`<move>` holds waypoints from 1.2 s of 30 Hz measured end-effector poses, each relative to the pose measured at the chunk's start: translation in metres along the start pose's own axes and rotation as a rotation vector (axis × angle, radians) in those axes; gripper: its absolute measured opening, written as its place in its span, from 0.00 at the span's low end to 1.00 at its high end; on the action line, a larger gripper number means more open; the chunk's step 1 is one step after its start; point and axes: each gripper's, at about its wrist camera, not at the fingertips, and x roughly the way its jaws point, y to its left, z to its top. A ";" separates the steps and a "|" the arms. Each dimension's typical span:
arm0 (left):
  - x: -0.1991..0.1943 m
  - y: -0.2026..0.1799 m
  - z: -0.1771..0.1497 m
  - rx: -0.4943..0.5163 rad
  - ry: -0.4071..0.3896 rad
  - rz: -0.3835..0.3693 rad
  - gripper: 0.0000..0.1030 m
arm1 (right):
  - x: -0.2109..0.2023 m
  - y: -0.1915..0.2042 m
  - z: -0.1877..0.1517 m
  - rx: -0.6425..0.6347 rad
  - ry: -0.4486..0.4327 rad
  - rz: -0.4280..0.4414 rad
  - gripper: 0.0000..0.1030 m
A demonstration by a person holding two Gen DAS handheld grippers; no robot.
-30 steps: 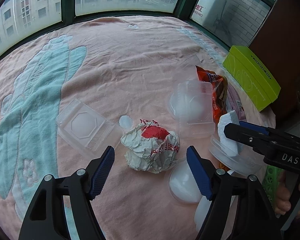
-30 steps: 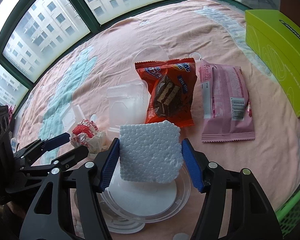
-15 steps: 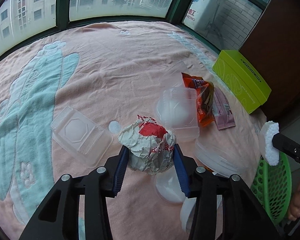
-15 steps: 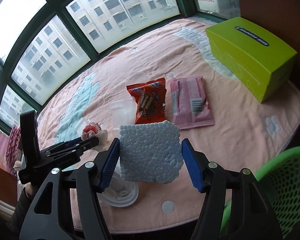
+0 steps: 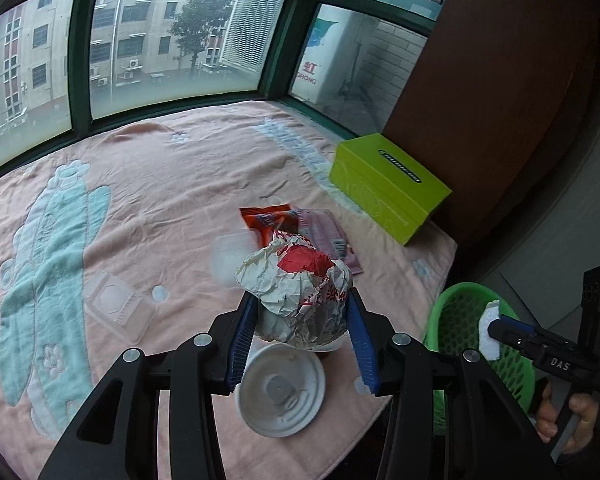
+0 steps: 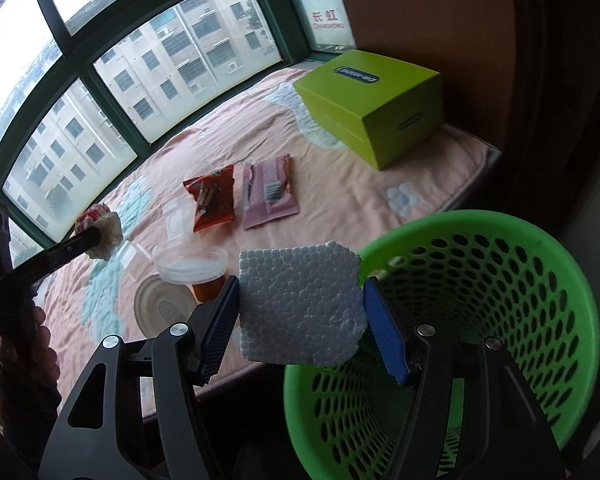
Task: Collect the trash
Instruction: 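Drop the foam square and paper wad into the green wastebasket with both grippers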
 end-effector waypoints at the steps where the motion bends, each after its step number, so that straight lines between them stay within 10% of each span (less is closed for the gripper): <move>1: 0.000 -0.009 0.000 0.010 0.002 -0.017 0.42 | -0.004 -0.005 -0.003 0.003 -0.003 -0.013 0.61; 27: 0.054 -0.179 -0.055 0.250 0.197 -0.261 0.44 | -0.089 -0.084 -0.030 0.117 -0.145 -0.137 0.74; 36: 0.065 -0.198 -0.066 0.270 0.221 -0.275 0.65 | -0.095 -0.093 -0.031 0.144 -0.168 -0.137 0.74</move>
